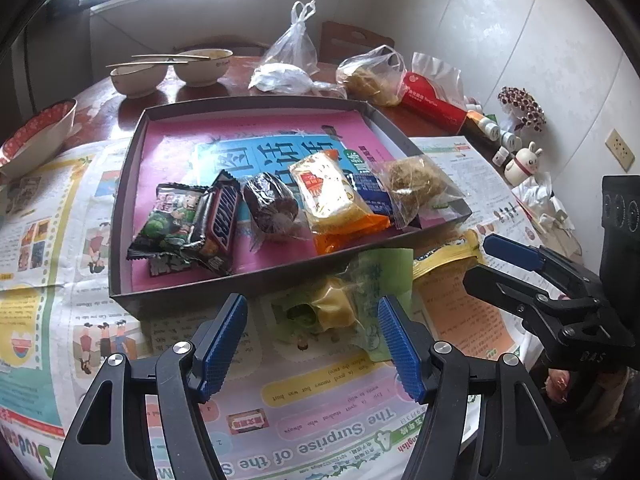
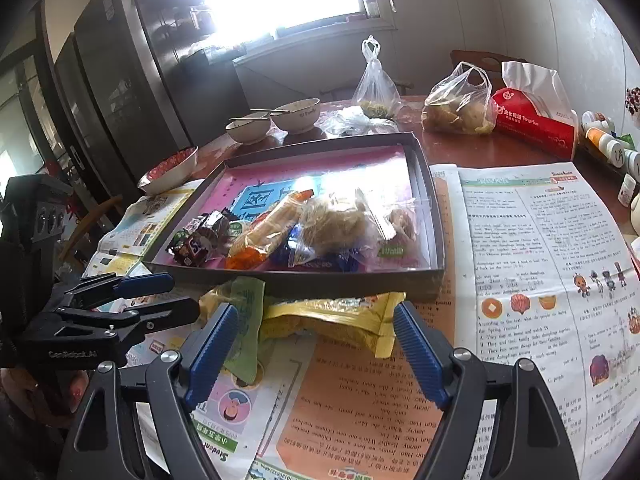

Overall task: Organize snacks
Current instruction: 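Move both grippers back out of the tray toward the green packet and yellow foil bag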

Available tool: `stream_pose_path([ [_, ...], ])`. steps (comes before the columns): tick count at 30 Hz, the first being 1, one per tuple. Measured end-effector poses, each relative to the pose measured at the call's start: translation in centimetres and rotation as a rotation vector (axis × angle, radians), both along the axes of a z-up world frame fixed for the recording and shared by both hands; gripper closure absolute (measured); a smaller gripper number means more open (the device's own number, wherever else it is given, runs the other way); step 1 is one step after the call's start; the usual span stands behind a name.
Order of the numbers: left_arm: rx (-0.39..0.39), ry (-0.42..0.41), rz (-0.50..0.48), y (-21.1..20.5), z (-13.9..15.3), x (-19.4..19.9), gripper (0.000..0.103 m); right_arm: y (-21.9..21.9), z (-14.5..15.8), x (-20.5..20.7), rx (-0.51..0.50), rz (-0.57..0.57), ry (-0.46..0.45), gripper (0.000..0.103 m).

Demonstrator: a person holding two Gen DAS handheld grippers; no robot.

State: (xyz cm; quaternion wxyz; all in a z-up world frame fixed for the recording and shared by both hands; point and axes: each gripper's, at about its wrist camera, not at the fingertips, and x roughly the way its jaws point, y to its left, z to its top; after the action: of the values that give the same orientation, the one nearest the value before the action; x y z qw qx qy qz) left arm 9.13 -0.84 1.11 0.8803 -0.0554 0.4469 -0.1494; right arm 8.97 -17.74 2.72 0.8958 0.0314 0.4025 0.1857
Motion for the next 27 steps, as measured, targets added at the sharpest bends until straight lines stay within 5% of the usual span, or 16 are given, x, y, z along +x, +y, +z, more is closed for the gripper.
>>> stream_pose_path([
  [27, -0.007, 0.036, -0.015, -0.9, -2.2, 1.4, 0.033, -0.9, -3.5, 1.5, 0.083, -0.008, 0.139, 0.024],
])
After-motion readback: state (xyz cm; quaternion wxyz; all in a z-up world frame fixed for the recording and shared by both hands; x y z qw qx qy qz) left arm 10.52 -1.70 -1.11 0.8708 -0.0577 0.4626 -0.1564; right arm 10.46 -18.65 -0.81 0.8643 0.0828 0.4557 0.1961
